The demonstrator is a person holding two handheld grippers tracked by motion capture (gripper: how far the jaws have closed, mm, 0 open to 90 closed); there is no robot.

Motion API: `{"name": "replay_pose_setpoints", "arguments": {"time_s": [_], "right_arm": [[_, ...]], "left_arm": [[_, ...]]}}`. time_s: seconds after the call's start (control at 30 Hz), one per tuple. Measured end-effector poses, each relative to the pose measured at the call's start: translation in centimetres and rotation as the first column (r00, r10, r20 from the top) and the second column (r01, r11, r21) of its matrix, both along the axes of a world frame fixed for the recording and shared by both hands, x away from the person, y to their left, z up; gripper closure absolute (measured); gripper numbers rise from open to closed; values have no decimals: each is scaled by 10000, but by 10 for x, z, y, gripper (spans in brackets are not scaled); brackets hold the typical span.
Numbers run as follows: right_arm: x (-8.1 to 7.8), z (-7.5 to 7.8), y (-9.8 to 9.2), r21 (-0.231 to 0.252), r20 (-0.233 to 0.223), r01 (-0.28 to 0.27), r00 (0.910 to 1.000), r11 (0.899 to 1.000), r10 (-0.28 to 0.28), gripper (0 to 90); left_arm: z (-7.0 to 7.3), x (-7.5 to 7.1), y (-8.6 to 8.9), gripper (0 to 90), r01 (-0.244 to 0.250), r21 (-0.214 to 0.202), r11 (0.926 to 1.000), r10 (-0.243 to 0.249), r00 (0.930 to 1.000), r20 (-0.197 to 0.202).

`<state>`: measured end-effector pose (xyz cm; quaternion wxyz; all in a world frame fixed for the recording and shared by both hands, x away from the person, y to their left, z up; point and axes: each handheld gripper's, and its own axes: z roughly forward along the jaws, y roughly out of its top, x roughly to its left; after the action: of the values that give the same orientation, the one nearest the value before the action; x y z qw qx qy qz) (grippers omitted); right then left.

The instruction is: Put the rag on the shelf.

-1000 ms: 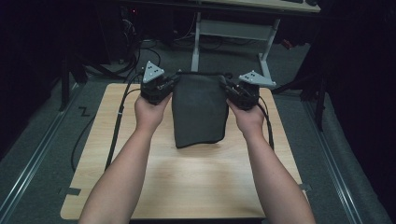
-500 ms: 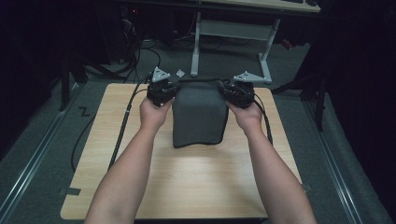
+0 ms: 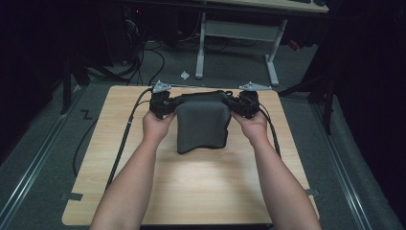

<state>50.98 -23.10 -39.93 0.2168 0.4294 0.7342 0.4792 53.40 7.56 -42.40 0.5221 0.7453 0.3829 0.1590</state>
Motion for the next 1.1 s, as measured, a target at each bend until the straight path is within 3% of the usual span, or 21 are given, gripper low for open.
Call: {"name": "replay_pose_setpoints", "arguments": {"time_s": [0.2, 0.83, 1.1], "right_arm": [[-1, -7, 2, -116, -202, -25, 9998, 9999, 23, 795], [2, -31, -7, 704, -771, 69, 9970, 9975, -14, 790], [4, -46, -6, 913, -1272, 187, 9919, 9956, -70, 783]], "left_arm": [[-14, -2, 2, 848, 73, -258, 9996, -82, 9995, -319], [-37, -3, 3, 849, 362, -410, 9985, -398, 9952, -896], [-48, -5, 5, 847, 385, -345, 9987, -420, 9936, -1048]]}}
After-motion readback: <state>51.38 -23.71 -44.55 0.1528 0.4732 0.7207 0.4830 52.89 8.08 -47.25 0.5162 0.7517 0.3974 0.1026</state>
